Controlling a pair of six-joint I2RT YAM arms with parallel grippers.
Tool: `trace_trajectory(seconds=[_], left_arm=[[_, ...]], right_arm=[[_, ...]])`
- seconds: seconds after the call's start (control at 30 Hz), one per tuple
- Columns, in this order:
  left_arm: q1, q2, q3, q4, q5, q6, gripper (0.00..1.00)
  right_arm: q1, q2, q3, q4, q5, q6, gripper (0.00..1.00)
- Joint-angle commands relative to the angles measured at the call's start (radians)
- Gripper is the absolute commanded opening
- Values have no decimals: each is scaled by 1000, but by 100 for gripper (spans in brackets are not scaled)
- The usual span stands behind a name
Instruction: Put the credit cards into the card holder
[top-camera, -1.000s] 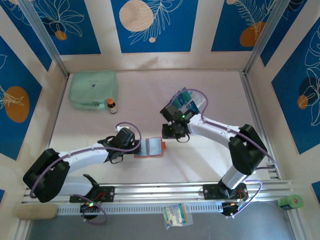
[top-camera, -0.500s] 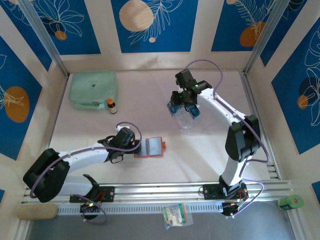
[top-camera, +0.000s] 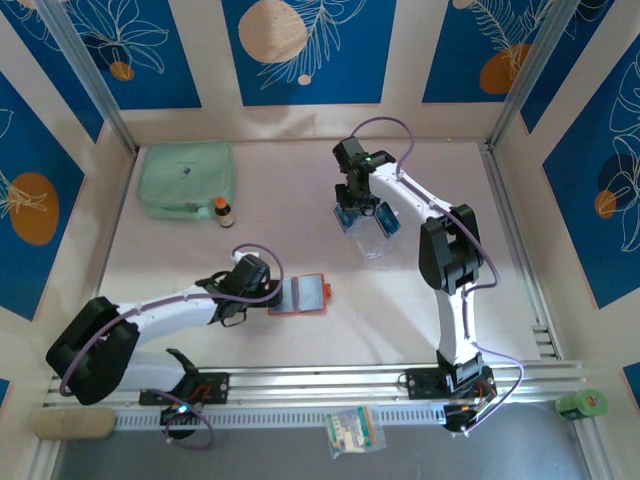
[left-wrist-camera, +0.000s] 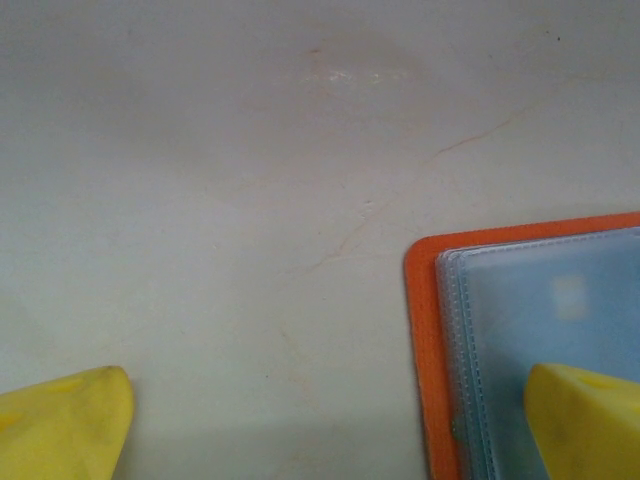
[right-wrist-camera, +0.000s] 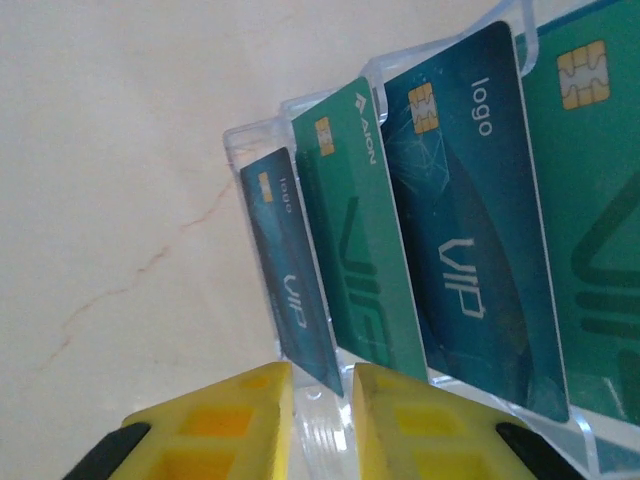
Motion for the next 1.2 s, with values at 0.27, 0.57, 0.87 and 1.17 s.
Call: trace_trajectory(seconds=[0.27, 0.57, 0.87, 1.17], left_arm=[[10, -19, 5, -13, 3, -4, 100], [9, -25, 3, -16, 2, -4, 100], [9, -27, 5, -18, 0, -4, 100], [9, -30, 1, -21, -3, -6, 100]], right_arm=[[48, 133, 169, -100, 133, -70, 22], [48, 180, 201, -117, 154, -78, 23], [48, 215, 216, -125, 136, -78, 23], [46, 202, 216, -116, 98, -76, 16]])
